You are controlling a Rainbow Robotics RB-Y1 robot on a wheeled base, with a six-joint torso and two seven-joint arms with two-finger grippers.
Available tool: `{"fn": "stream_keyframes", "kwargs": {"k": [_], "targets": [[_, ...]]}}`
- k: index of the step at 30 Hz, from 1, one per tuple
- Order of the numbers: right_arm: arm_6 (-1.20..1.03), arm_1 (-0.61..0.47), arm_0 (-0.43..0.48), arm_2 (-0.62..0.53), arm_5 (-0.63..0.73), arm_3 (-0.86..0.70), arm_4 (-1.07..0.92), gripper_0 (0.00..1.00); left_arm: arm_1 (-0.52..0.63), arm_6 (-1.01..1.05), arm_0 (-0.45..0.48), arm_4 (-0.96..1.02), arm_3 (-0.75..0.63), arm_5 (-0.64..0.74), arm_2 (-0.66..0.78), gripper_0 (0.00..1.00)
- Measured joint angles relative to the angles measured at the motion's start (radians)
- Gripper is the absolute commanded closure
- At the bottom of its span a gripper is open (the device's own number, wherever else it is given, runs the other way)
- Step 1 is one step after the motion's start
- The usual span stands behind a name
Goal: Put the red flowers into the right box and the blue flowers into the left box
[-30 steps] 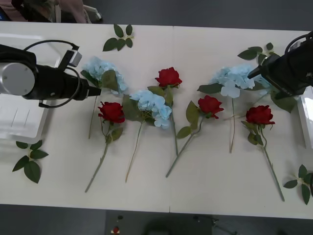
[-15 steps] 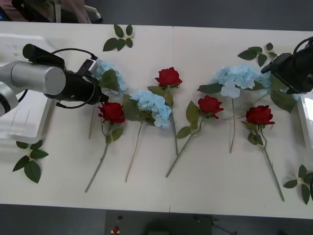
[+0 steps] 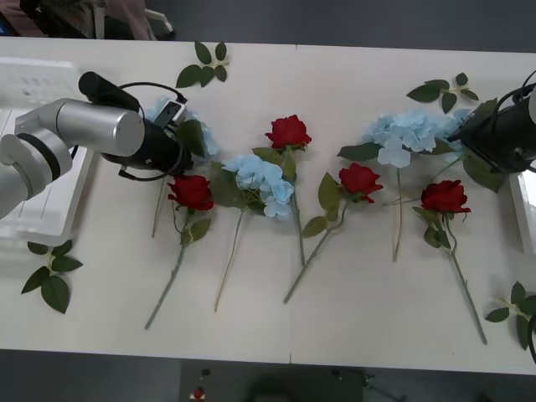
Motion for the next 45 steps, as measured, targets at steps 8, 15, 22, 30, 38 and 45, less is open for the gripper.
{"fn": "stream_keyframes", "kwargs": {"k": [8,15,22,30,38,45], "targets": [[0.0,0.004,0.0,0.098,-0.084,0.057,0.057,0.0,0.004,0.0,-0.003,-0.018,0.0,-0.001,-0.016,1.0],[0.0,0.076,0.0,0.075,-0.127,0.089,0.133,0.0,0.087,0.0,-0.004,-0.016,-0.091,0.001,0.005,1.0],[0.0,0.138,0.0,0.056,-0.203,0.148,0.187,0.08,0.345,0.0,-0.004,-0.015,-0.363,0.267,0.184,1.0],[0.0,0.145,0.0,0.057,-0.244,0.179,0.189,1.0,0.69,-0.02,-0.006,-0.044,-0.508,0.513,0.202,1.0],[0.0,0.145,0.0,0.025,-0.244,0.18,0.177,1.0,0.706,-0.131,0.137,-0.161,-0.406,0.316,0.194,0.98],[0.001,0.145,0.0,-0.056,-0.244,0.178,0.145,1.0,0.642,-0.131,0.188,-0.161,-0.329,0.232,0.198,0.31]]}}
